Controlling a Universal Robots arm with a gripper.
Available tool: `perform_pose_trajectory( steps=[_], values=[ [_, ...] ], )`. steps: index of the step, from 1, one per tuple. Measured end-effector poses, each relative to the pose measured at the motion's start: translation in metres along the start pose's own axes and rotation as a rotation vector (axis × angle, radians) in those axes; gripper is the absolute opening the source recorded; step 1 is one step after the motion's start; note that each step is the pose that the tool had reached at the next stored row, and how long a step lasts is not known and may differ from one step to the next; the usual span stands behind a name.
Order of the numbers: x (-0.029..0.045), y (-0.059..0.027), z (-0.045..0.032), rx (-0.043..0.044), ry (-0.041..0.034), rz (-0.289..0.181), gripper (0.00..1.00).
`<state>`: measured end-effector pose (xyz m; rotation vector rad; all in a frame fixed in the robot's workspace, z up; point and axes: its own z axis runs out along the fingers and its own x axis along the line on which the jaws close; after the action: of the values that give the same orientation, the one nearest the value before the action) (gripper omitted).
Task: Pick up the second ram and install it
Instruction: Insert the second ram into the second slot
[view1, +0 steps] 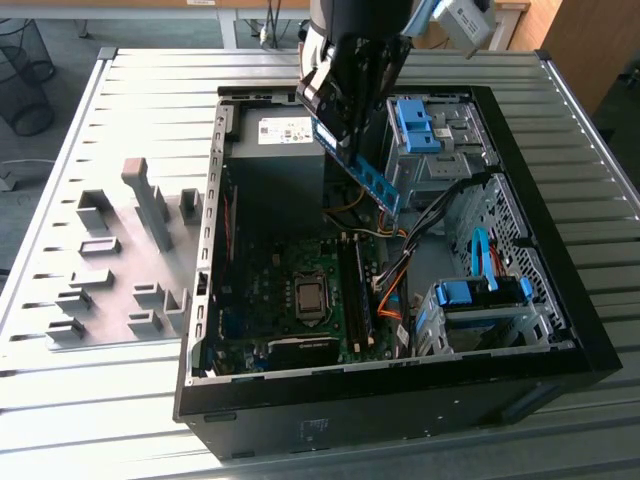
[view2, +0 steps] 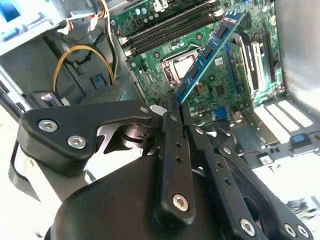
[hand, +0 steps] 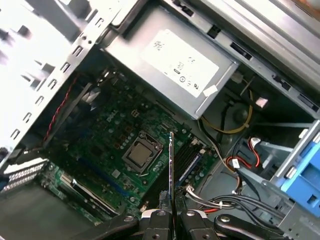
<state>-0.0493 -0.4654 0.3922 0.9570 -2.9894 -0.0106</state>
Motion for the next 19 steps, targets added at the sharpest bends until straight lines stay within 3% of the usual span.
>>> perform_pose_trajectory(
  steps=[19],
  values=[
    [0.0, 0.0, 0.0024, 0.0017, -0.001, 0.309, 0.14]
  ],
)
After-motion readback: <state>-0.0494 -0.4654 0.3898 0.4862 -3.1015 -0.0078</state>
